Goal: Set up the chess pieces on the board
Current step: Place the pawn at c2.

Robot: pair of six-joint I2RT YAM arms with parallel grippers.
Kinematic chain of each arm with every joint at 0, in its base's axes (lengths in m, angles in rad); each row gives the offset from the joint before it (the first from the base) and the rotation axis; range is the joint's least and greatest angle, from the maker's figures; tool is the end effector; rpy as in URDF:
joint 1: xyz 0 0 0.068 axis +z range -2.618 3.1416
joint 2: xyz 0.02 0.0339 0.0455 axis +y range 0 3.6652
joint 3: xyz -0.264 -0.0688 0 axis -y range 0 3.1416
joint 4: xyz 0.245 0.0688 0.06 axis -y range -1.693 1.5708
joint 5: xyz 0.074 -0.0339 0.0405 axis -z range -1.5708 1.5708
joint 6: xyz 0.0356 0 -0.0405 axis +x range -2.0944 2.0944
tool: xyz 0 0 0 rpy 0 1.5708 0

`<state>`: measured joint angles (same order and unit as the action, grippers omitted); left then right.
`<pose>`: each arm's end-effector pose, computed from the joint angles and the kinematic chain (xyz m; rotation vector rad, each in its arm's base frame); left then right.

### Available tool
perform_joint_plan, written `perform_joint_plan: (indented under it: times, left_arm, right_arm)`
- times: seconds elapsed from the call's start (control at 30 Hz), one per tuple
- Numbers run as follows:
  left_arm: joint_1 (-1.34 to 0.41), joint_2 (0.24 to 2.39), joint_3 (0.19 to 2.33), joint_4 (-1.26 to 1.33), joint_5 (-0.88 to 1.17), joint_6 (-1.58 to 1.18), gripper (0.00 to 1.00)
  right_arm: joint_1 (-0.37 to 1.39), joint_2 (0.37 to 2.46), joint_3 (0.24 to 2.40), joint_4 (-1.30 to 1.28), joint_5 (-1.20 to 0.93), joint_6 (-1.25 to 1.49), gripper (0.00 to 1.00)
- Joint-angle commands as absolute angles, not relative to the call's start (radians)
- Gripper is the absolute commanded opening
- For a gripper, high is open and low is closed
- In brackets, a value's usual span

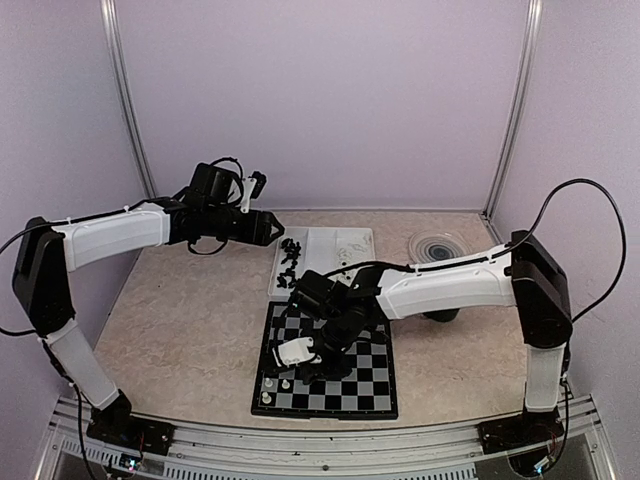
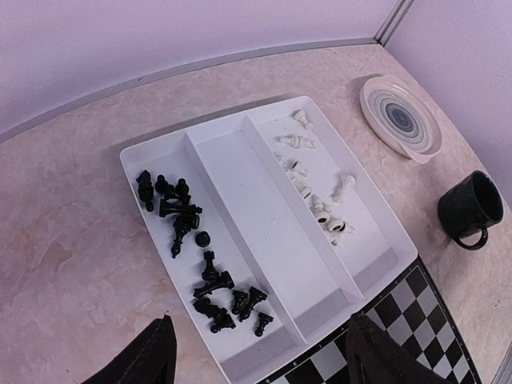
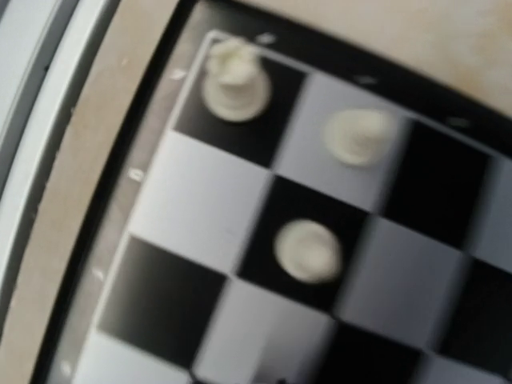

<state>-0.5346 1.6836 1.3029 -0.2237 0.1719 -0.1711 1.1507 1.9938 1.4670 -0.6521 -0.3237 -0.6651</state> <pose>0.3318 -0.2035 0.2785 0.5008 2.1687 -0.5829 0.1575 0.3803 0.1833 -2.2495 1.6418 0.5740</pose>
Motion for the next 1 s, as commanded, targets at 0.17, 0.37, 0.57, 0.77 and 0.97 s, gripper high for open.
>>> perform_joint_plan:
  times: [0.17, 0.37, 0.57, 0.77, 0.97]
  left_arm:
    - [-0.552, 1.631, 1.308, -0.215, 0.137, -0.154, 0.73]
    - [-0.556, 1.629, 1.308, -0.219, 0.135, -0.150, 0.72]
    - [-0.557, 1.629, 1.308, -0.220, 0.135, -0.149, 0.73]
    - [-0.560, 1.633, 1.309, -0.221, 0.135, -0.147, 0.73]
    - [-0.560, 1.634, 1.310, -0.221, 0.136, -0.146, 0.73]
  right_arm:
    - [1.193, 2.084, 1.520, -0.626, -0.285, -0.631, 0.07]
    - [1.201, 2.108, 1.532, -0.630, -0.275, -0.626, 0.11]
    - [1.203, 2.119, 1.539, -0.643, -0.267, -0.627, 0.15]
    - [1.203, 2.113, 1.537, -0.670, -0.266, -0.641, 0.13]
    - [1.203, 2.093, 1.521, -0.676, -0.257, -0.641, 0.11]
